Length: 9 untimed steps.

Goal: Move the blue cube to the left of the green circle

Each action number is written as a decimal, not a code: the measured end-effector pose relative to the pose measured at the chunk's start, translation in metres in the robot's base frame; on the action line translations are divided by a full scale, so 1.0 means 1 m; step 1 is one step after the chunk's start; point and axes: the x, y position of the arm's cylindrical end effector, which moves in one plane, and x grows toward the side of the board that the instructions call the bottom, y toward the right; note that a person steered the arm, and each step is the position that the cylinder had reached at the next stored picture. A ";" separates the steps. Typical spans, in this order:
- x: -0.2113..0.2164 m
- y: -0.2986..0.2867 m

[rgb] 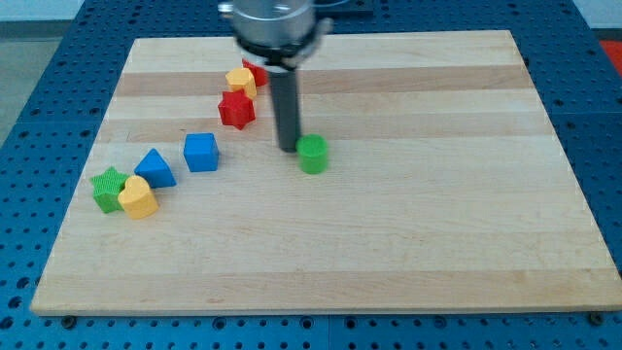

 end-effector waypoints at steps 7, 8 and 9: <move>-0.016 -0.121; -0.016 -0.140; -0.016 -0.157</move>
